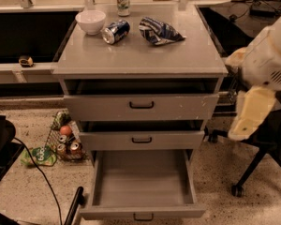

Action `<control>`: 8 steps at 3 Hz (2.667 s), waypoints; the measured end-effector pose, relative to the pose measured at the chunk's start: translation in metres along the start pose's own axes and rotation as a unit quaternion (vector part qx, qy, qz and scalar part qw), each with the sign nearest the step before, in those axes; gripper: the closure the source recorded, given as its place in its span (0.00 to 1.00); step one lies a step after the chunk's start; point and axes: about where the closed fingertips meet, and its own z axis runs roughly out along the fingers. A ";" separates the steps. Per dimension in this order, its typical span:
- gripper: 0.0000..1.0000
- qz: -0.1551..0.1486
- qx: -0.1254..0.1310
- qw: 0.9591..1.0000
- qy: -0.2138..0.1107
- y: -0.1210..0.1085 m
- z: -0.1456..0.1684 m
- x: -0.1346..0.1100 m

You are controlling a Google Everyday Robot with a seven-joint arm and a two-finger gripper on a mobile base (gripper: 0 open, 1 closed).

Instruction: Close bottom drawer

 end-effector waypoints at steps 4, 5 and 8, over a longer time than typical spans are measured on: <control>0.00 0.030 -0.107 0.991 -0.076 0.076 0.178 -0.022; 0.00 0.024 -0.100 0.992 -0.072 0.079 0.192 -0.022; 0.00 -0.006 -0.133 0.986 -0.098 0.135 0.353 -0.006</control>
Offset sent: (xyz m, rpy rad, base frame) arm -0.0192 0.0863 -0.2010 0.2568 0.2631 0.1083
